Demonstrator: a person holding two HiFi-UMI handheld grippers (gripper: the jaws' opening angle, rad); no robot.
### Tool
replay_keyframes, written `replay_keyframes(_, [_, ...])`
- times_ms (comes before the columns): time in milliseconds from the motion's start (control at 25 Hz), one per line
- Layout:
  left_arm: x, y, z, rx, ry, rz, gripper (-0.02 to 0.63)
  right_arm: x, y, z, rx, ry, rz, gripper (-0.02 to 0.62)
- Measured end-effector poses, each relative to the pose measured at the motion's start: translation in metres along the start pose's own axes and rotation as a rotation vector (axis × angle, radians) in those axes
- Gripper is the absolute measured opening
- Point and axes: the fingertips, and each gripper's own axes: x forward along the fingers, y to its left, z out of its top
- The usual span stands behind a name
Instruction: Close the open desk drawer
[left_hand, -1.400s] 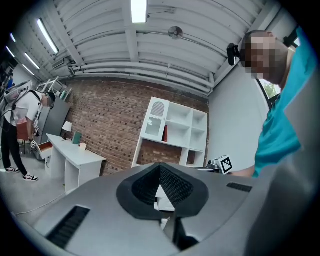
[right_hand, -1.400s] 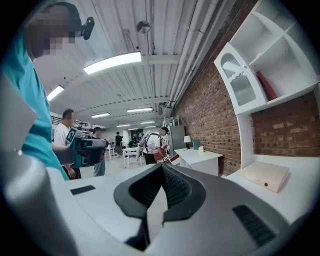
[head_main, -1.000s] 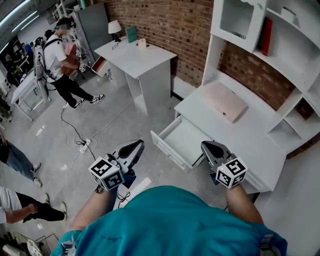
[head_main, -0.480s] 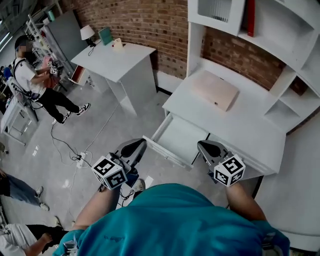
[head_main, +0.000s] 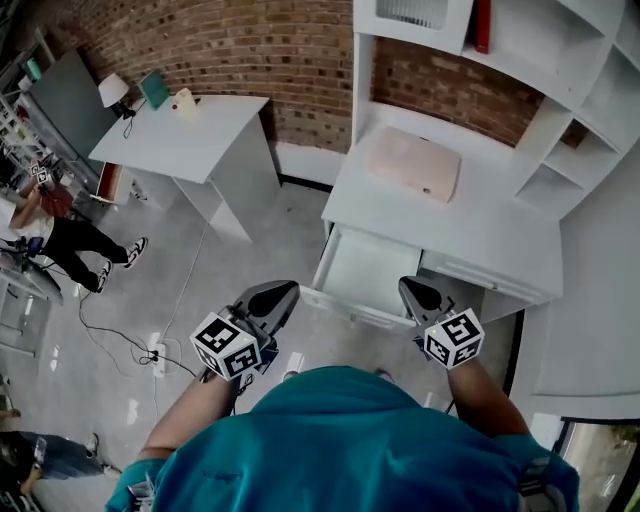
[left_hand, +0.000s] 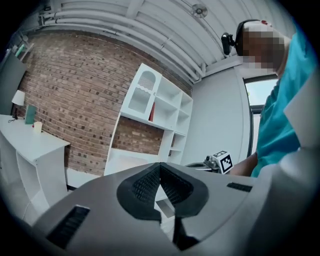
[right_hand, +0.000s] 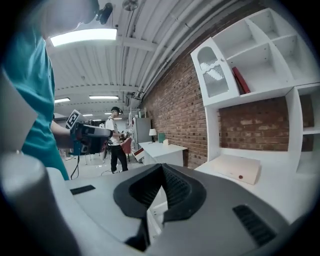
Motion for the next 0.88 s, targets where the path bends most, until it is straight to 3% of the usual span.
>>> replay_keyframes(320, [0.026,-0.006,-0.043,-0.101,0.052,0.022,0.006,0.001,0.001,-0.062,-0.055,0.113,0.005,0.021])
replay_keyframes(560, [0.048,-0.016,-0.095,-0.182,0.097,0.062,0.006,0.006,0.004,-0.122,-0.109,0.192,0.071,0.021])
replay_keyframes(880, [0.064,-0.015,-0.171,-0.241,0.191,0.053,0.008,0.018,0.023,-0.204,-0.065,0.272,0.083,0.021])
